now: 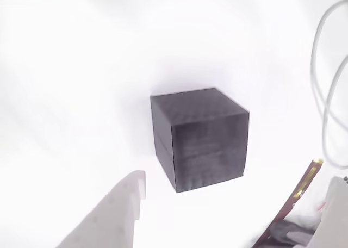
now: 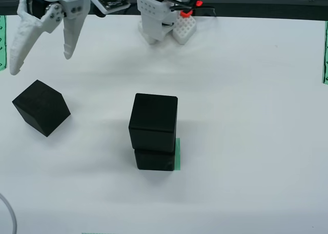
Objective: Stack 3 Blocks on the chosen place.
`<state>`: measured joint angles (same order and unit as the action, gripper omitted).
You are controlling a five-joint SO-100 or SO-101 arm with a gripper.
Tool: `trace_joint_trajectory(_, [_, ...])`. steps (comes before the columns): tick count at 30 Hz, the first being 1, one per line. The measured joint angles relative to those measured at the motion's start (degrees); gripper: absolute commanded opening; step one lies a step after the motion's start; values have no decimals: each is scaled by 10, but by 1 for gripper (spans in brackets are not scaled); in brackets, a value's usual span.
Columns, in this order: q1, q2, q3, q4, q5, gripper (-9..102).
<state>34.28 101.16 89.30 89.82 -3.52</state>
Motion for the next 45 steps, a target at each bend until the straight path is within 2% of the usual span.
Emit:
trace_joint_trajectory(9, [39, -118, 5, -52, -14, 42])
trace_joint_trajectory(24, [38, -258, -83, -53, -14, 42])
trace_joint_trajectory(40, [45, -319, -125, -54, -21, 25])
trace_joint_trajectory(45, [45, -318, -131, -54, -32, 23])
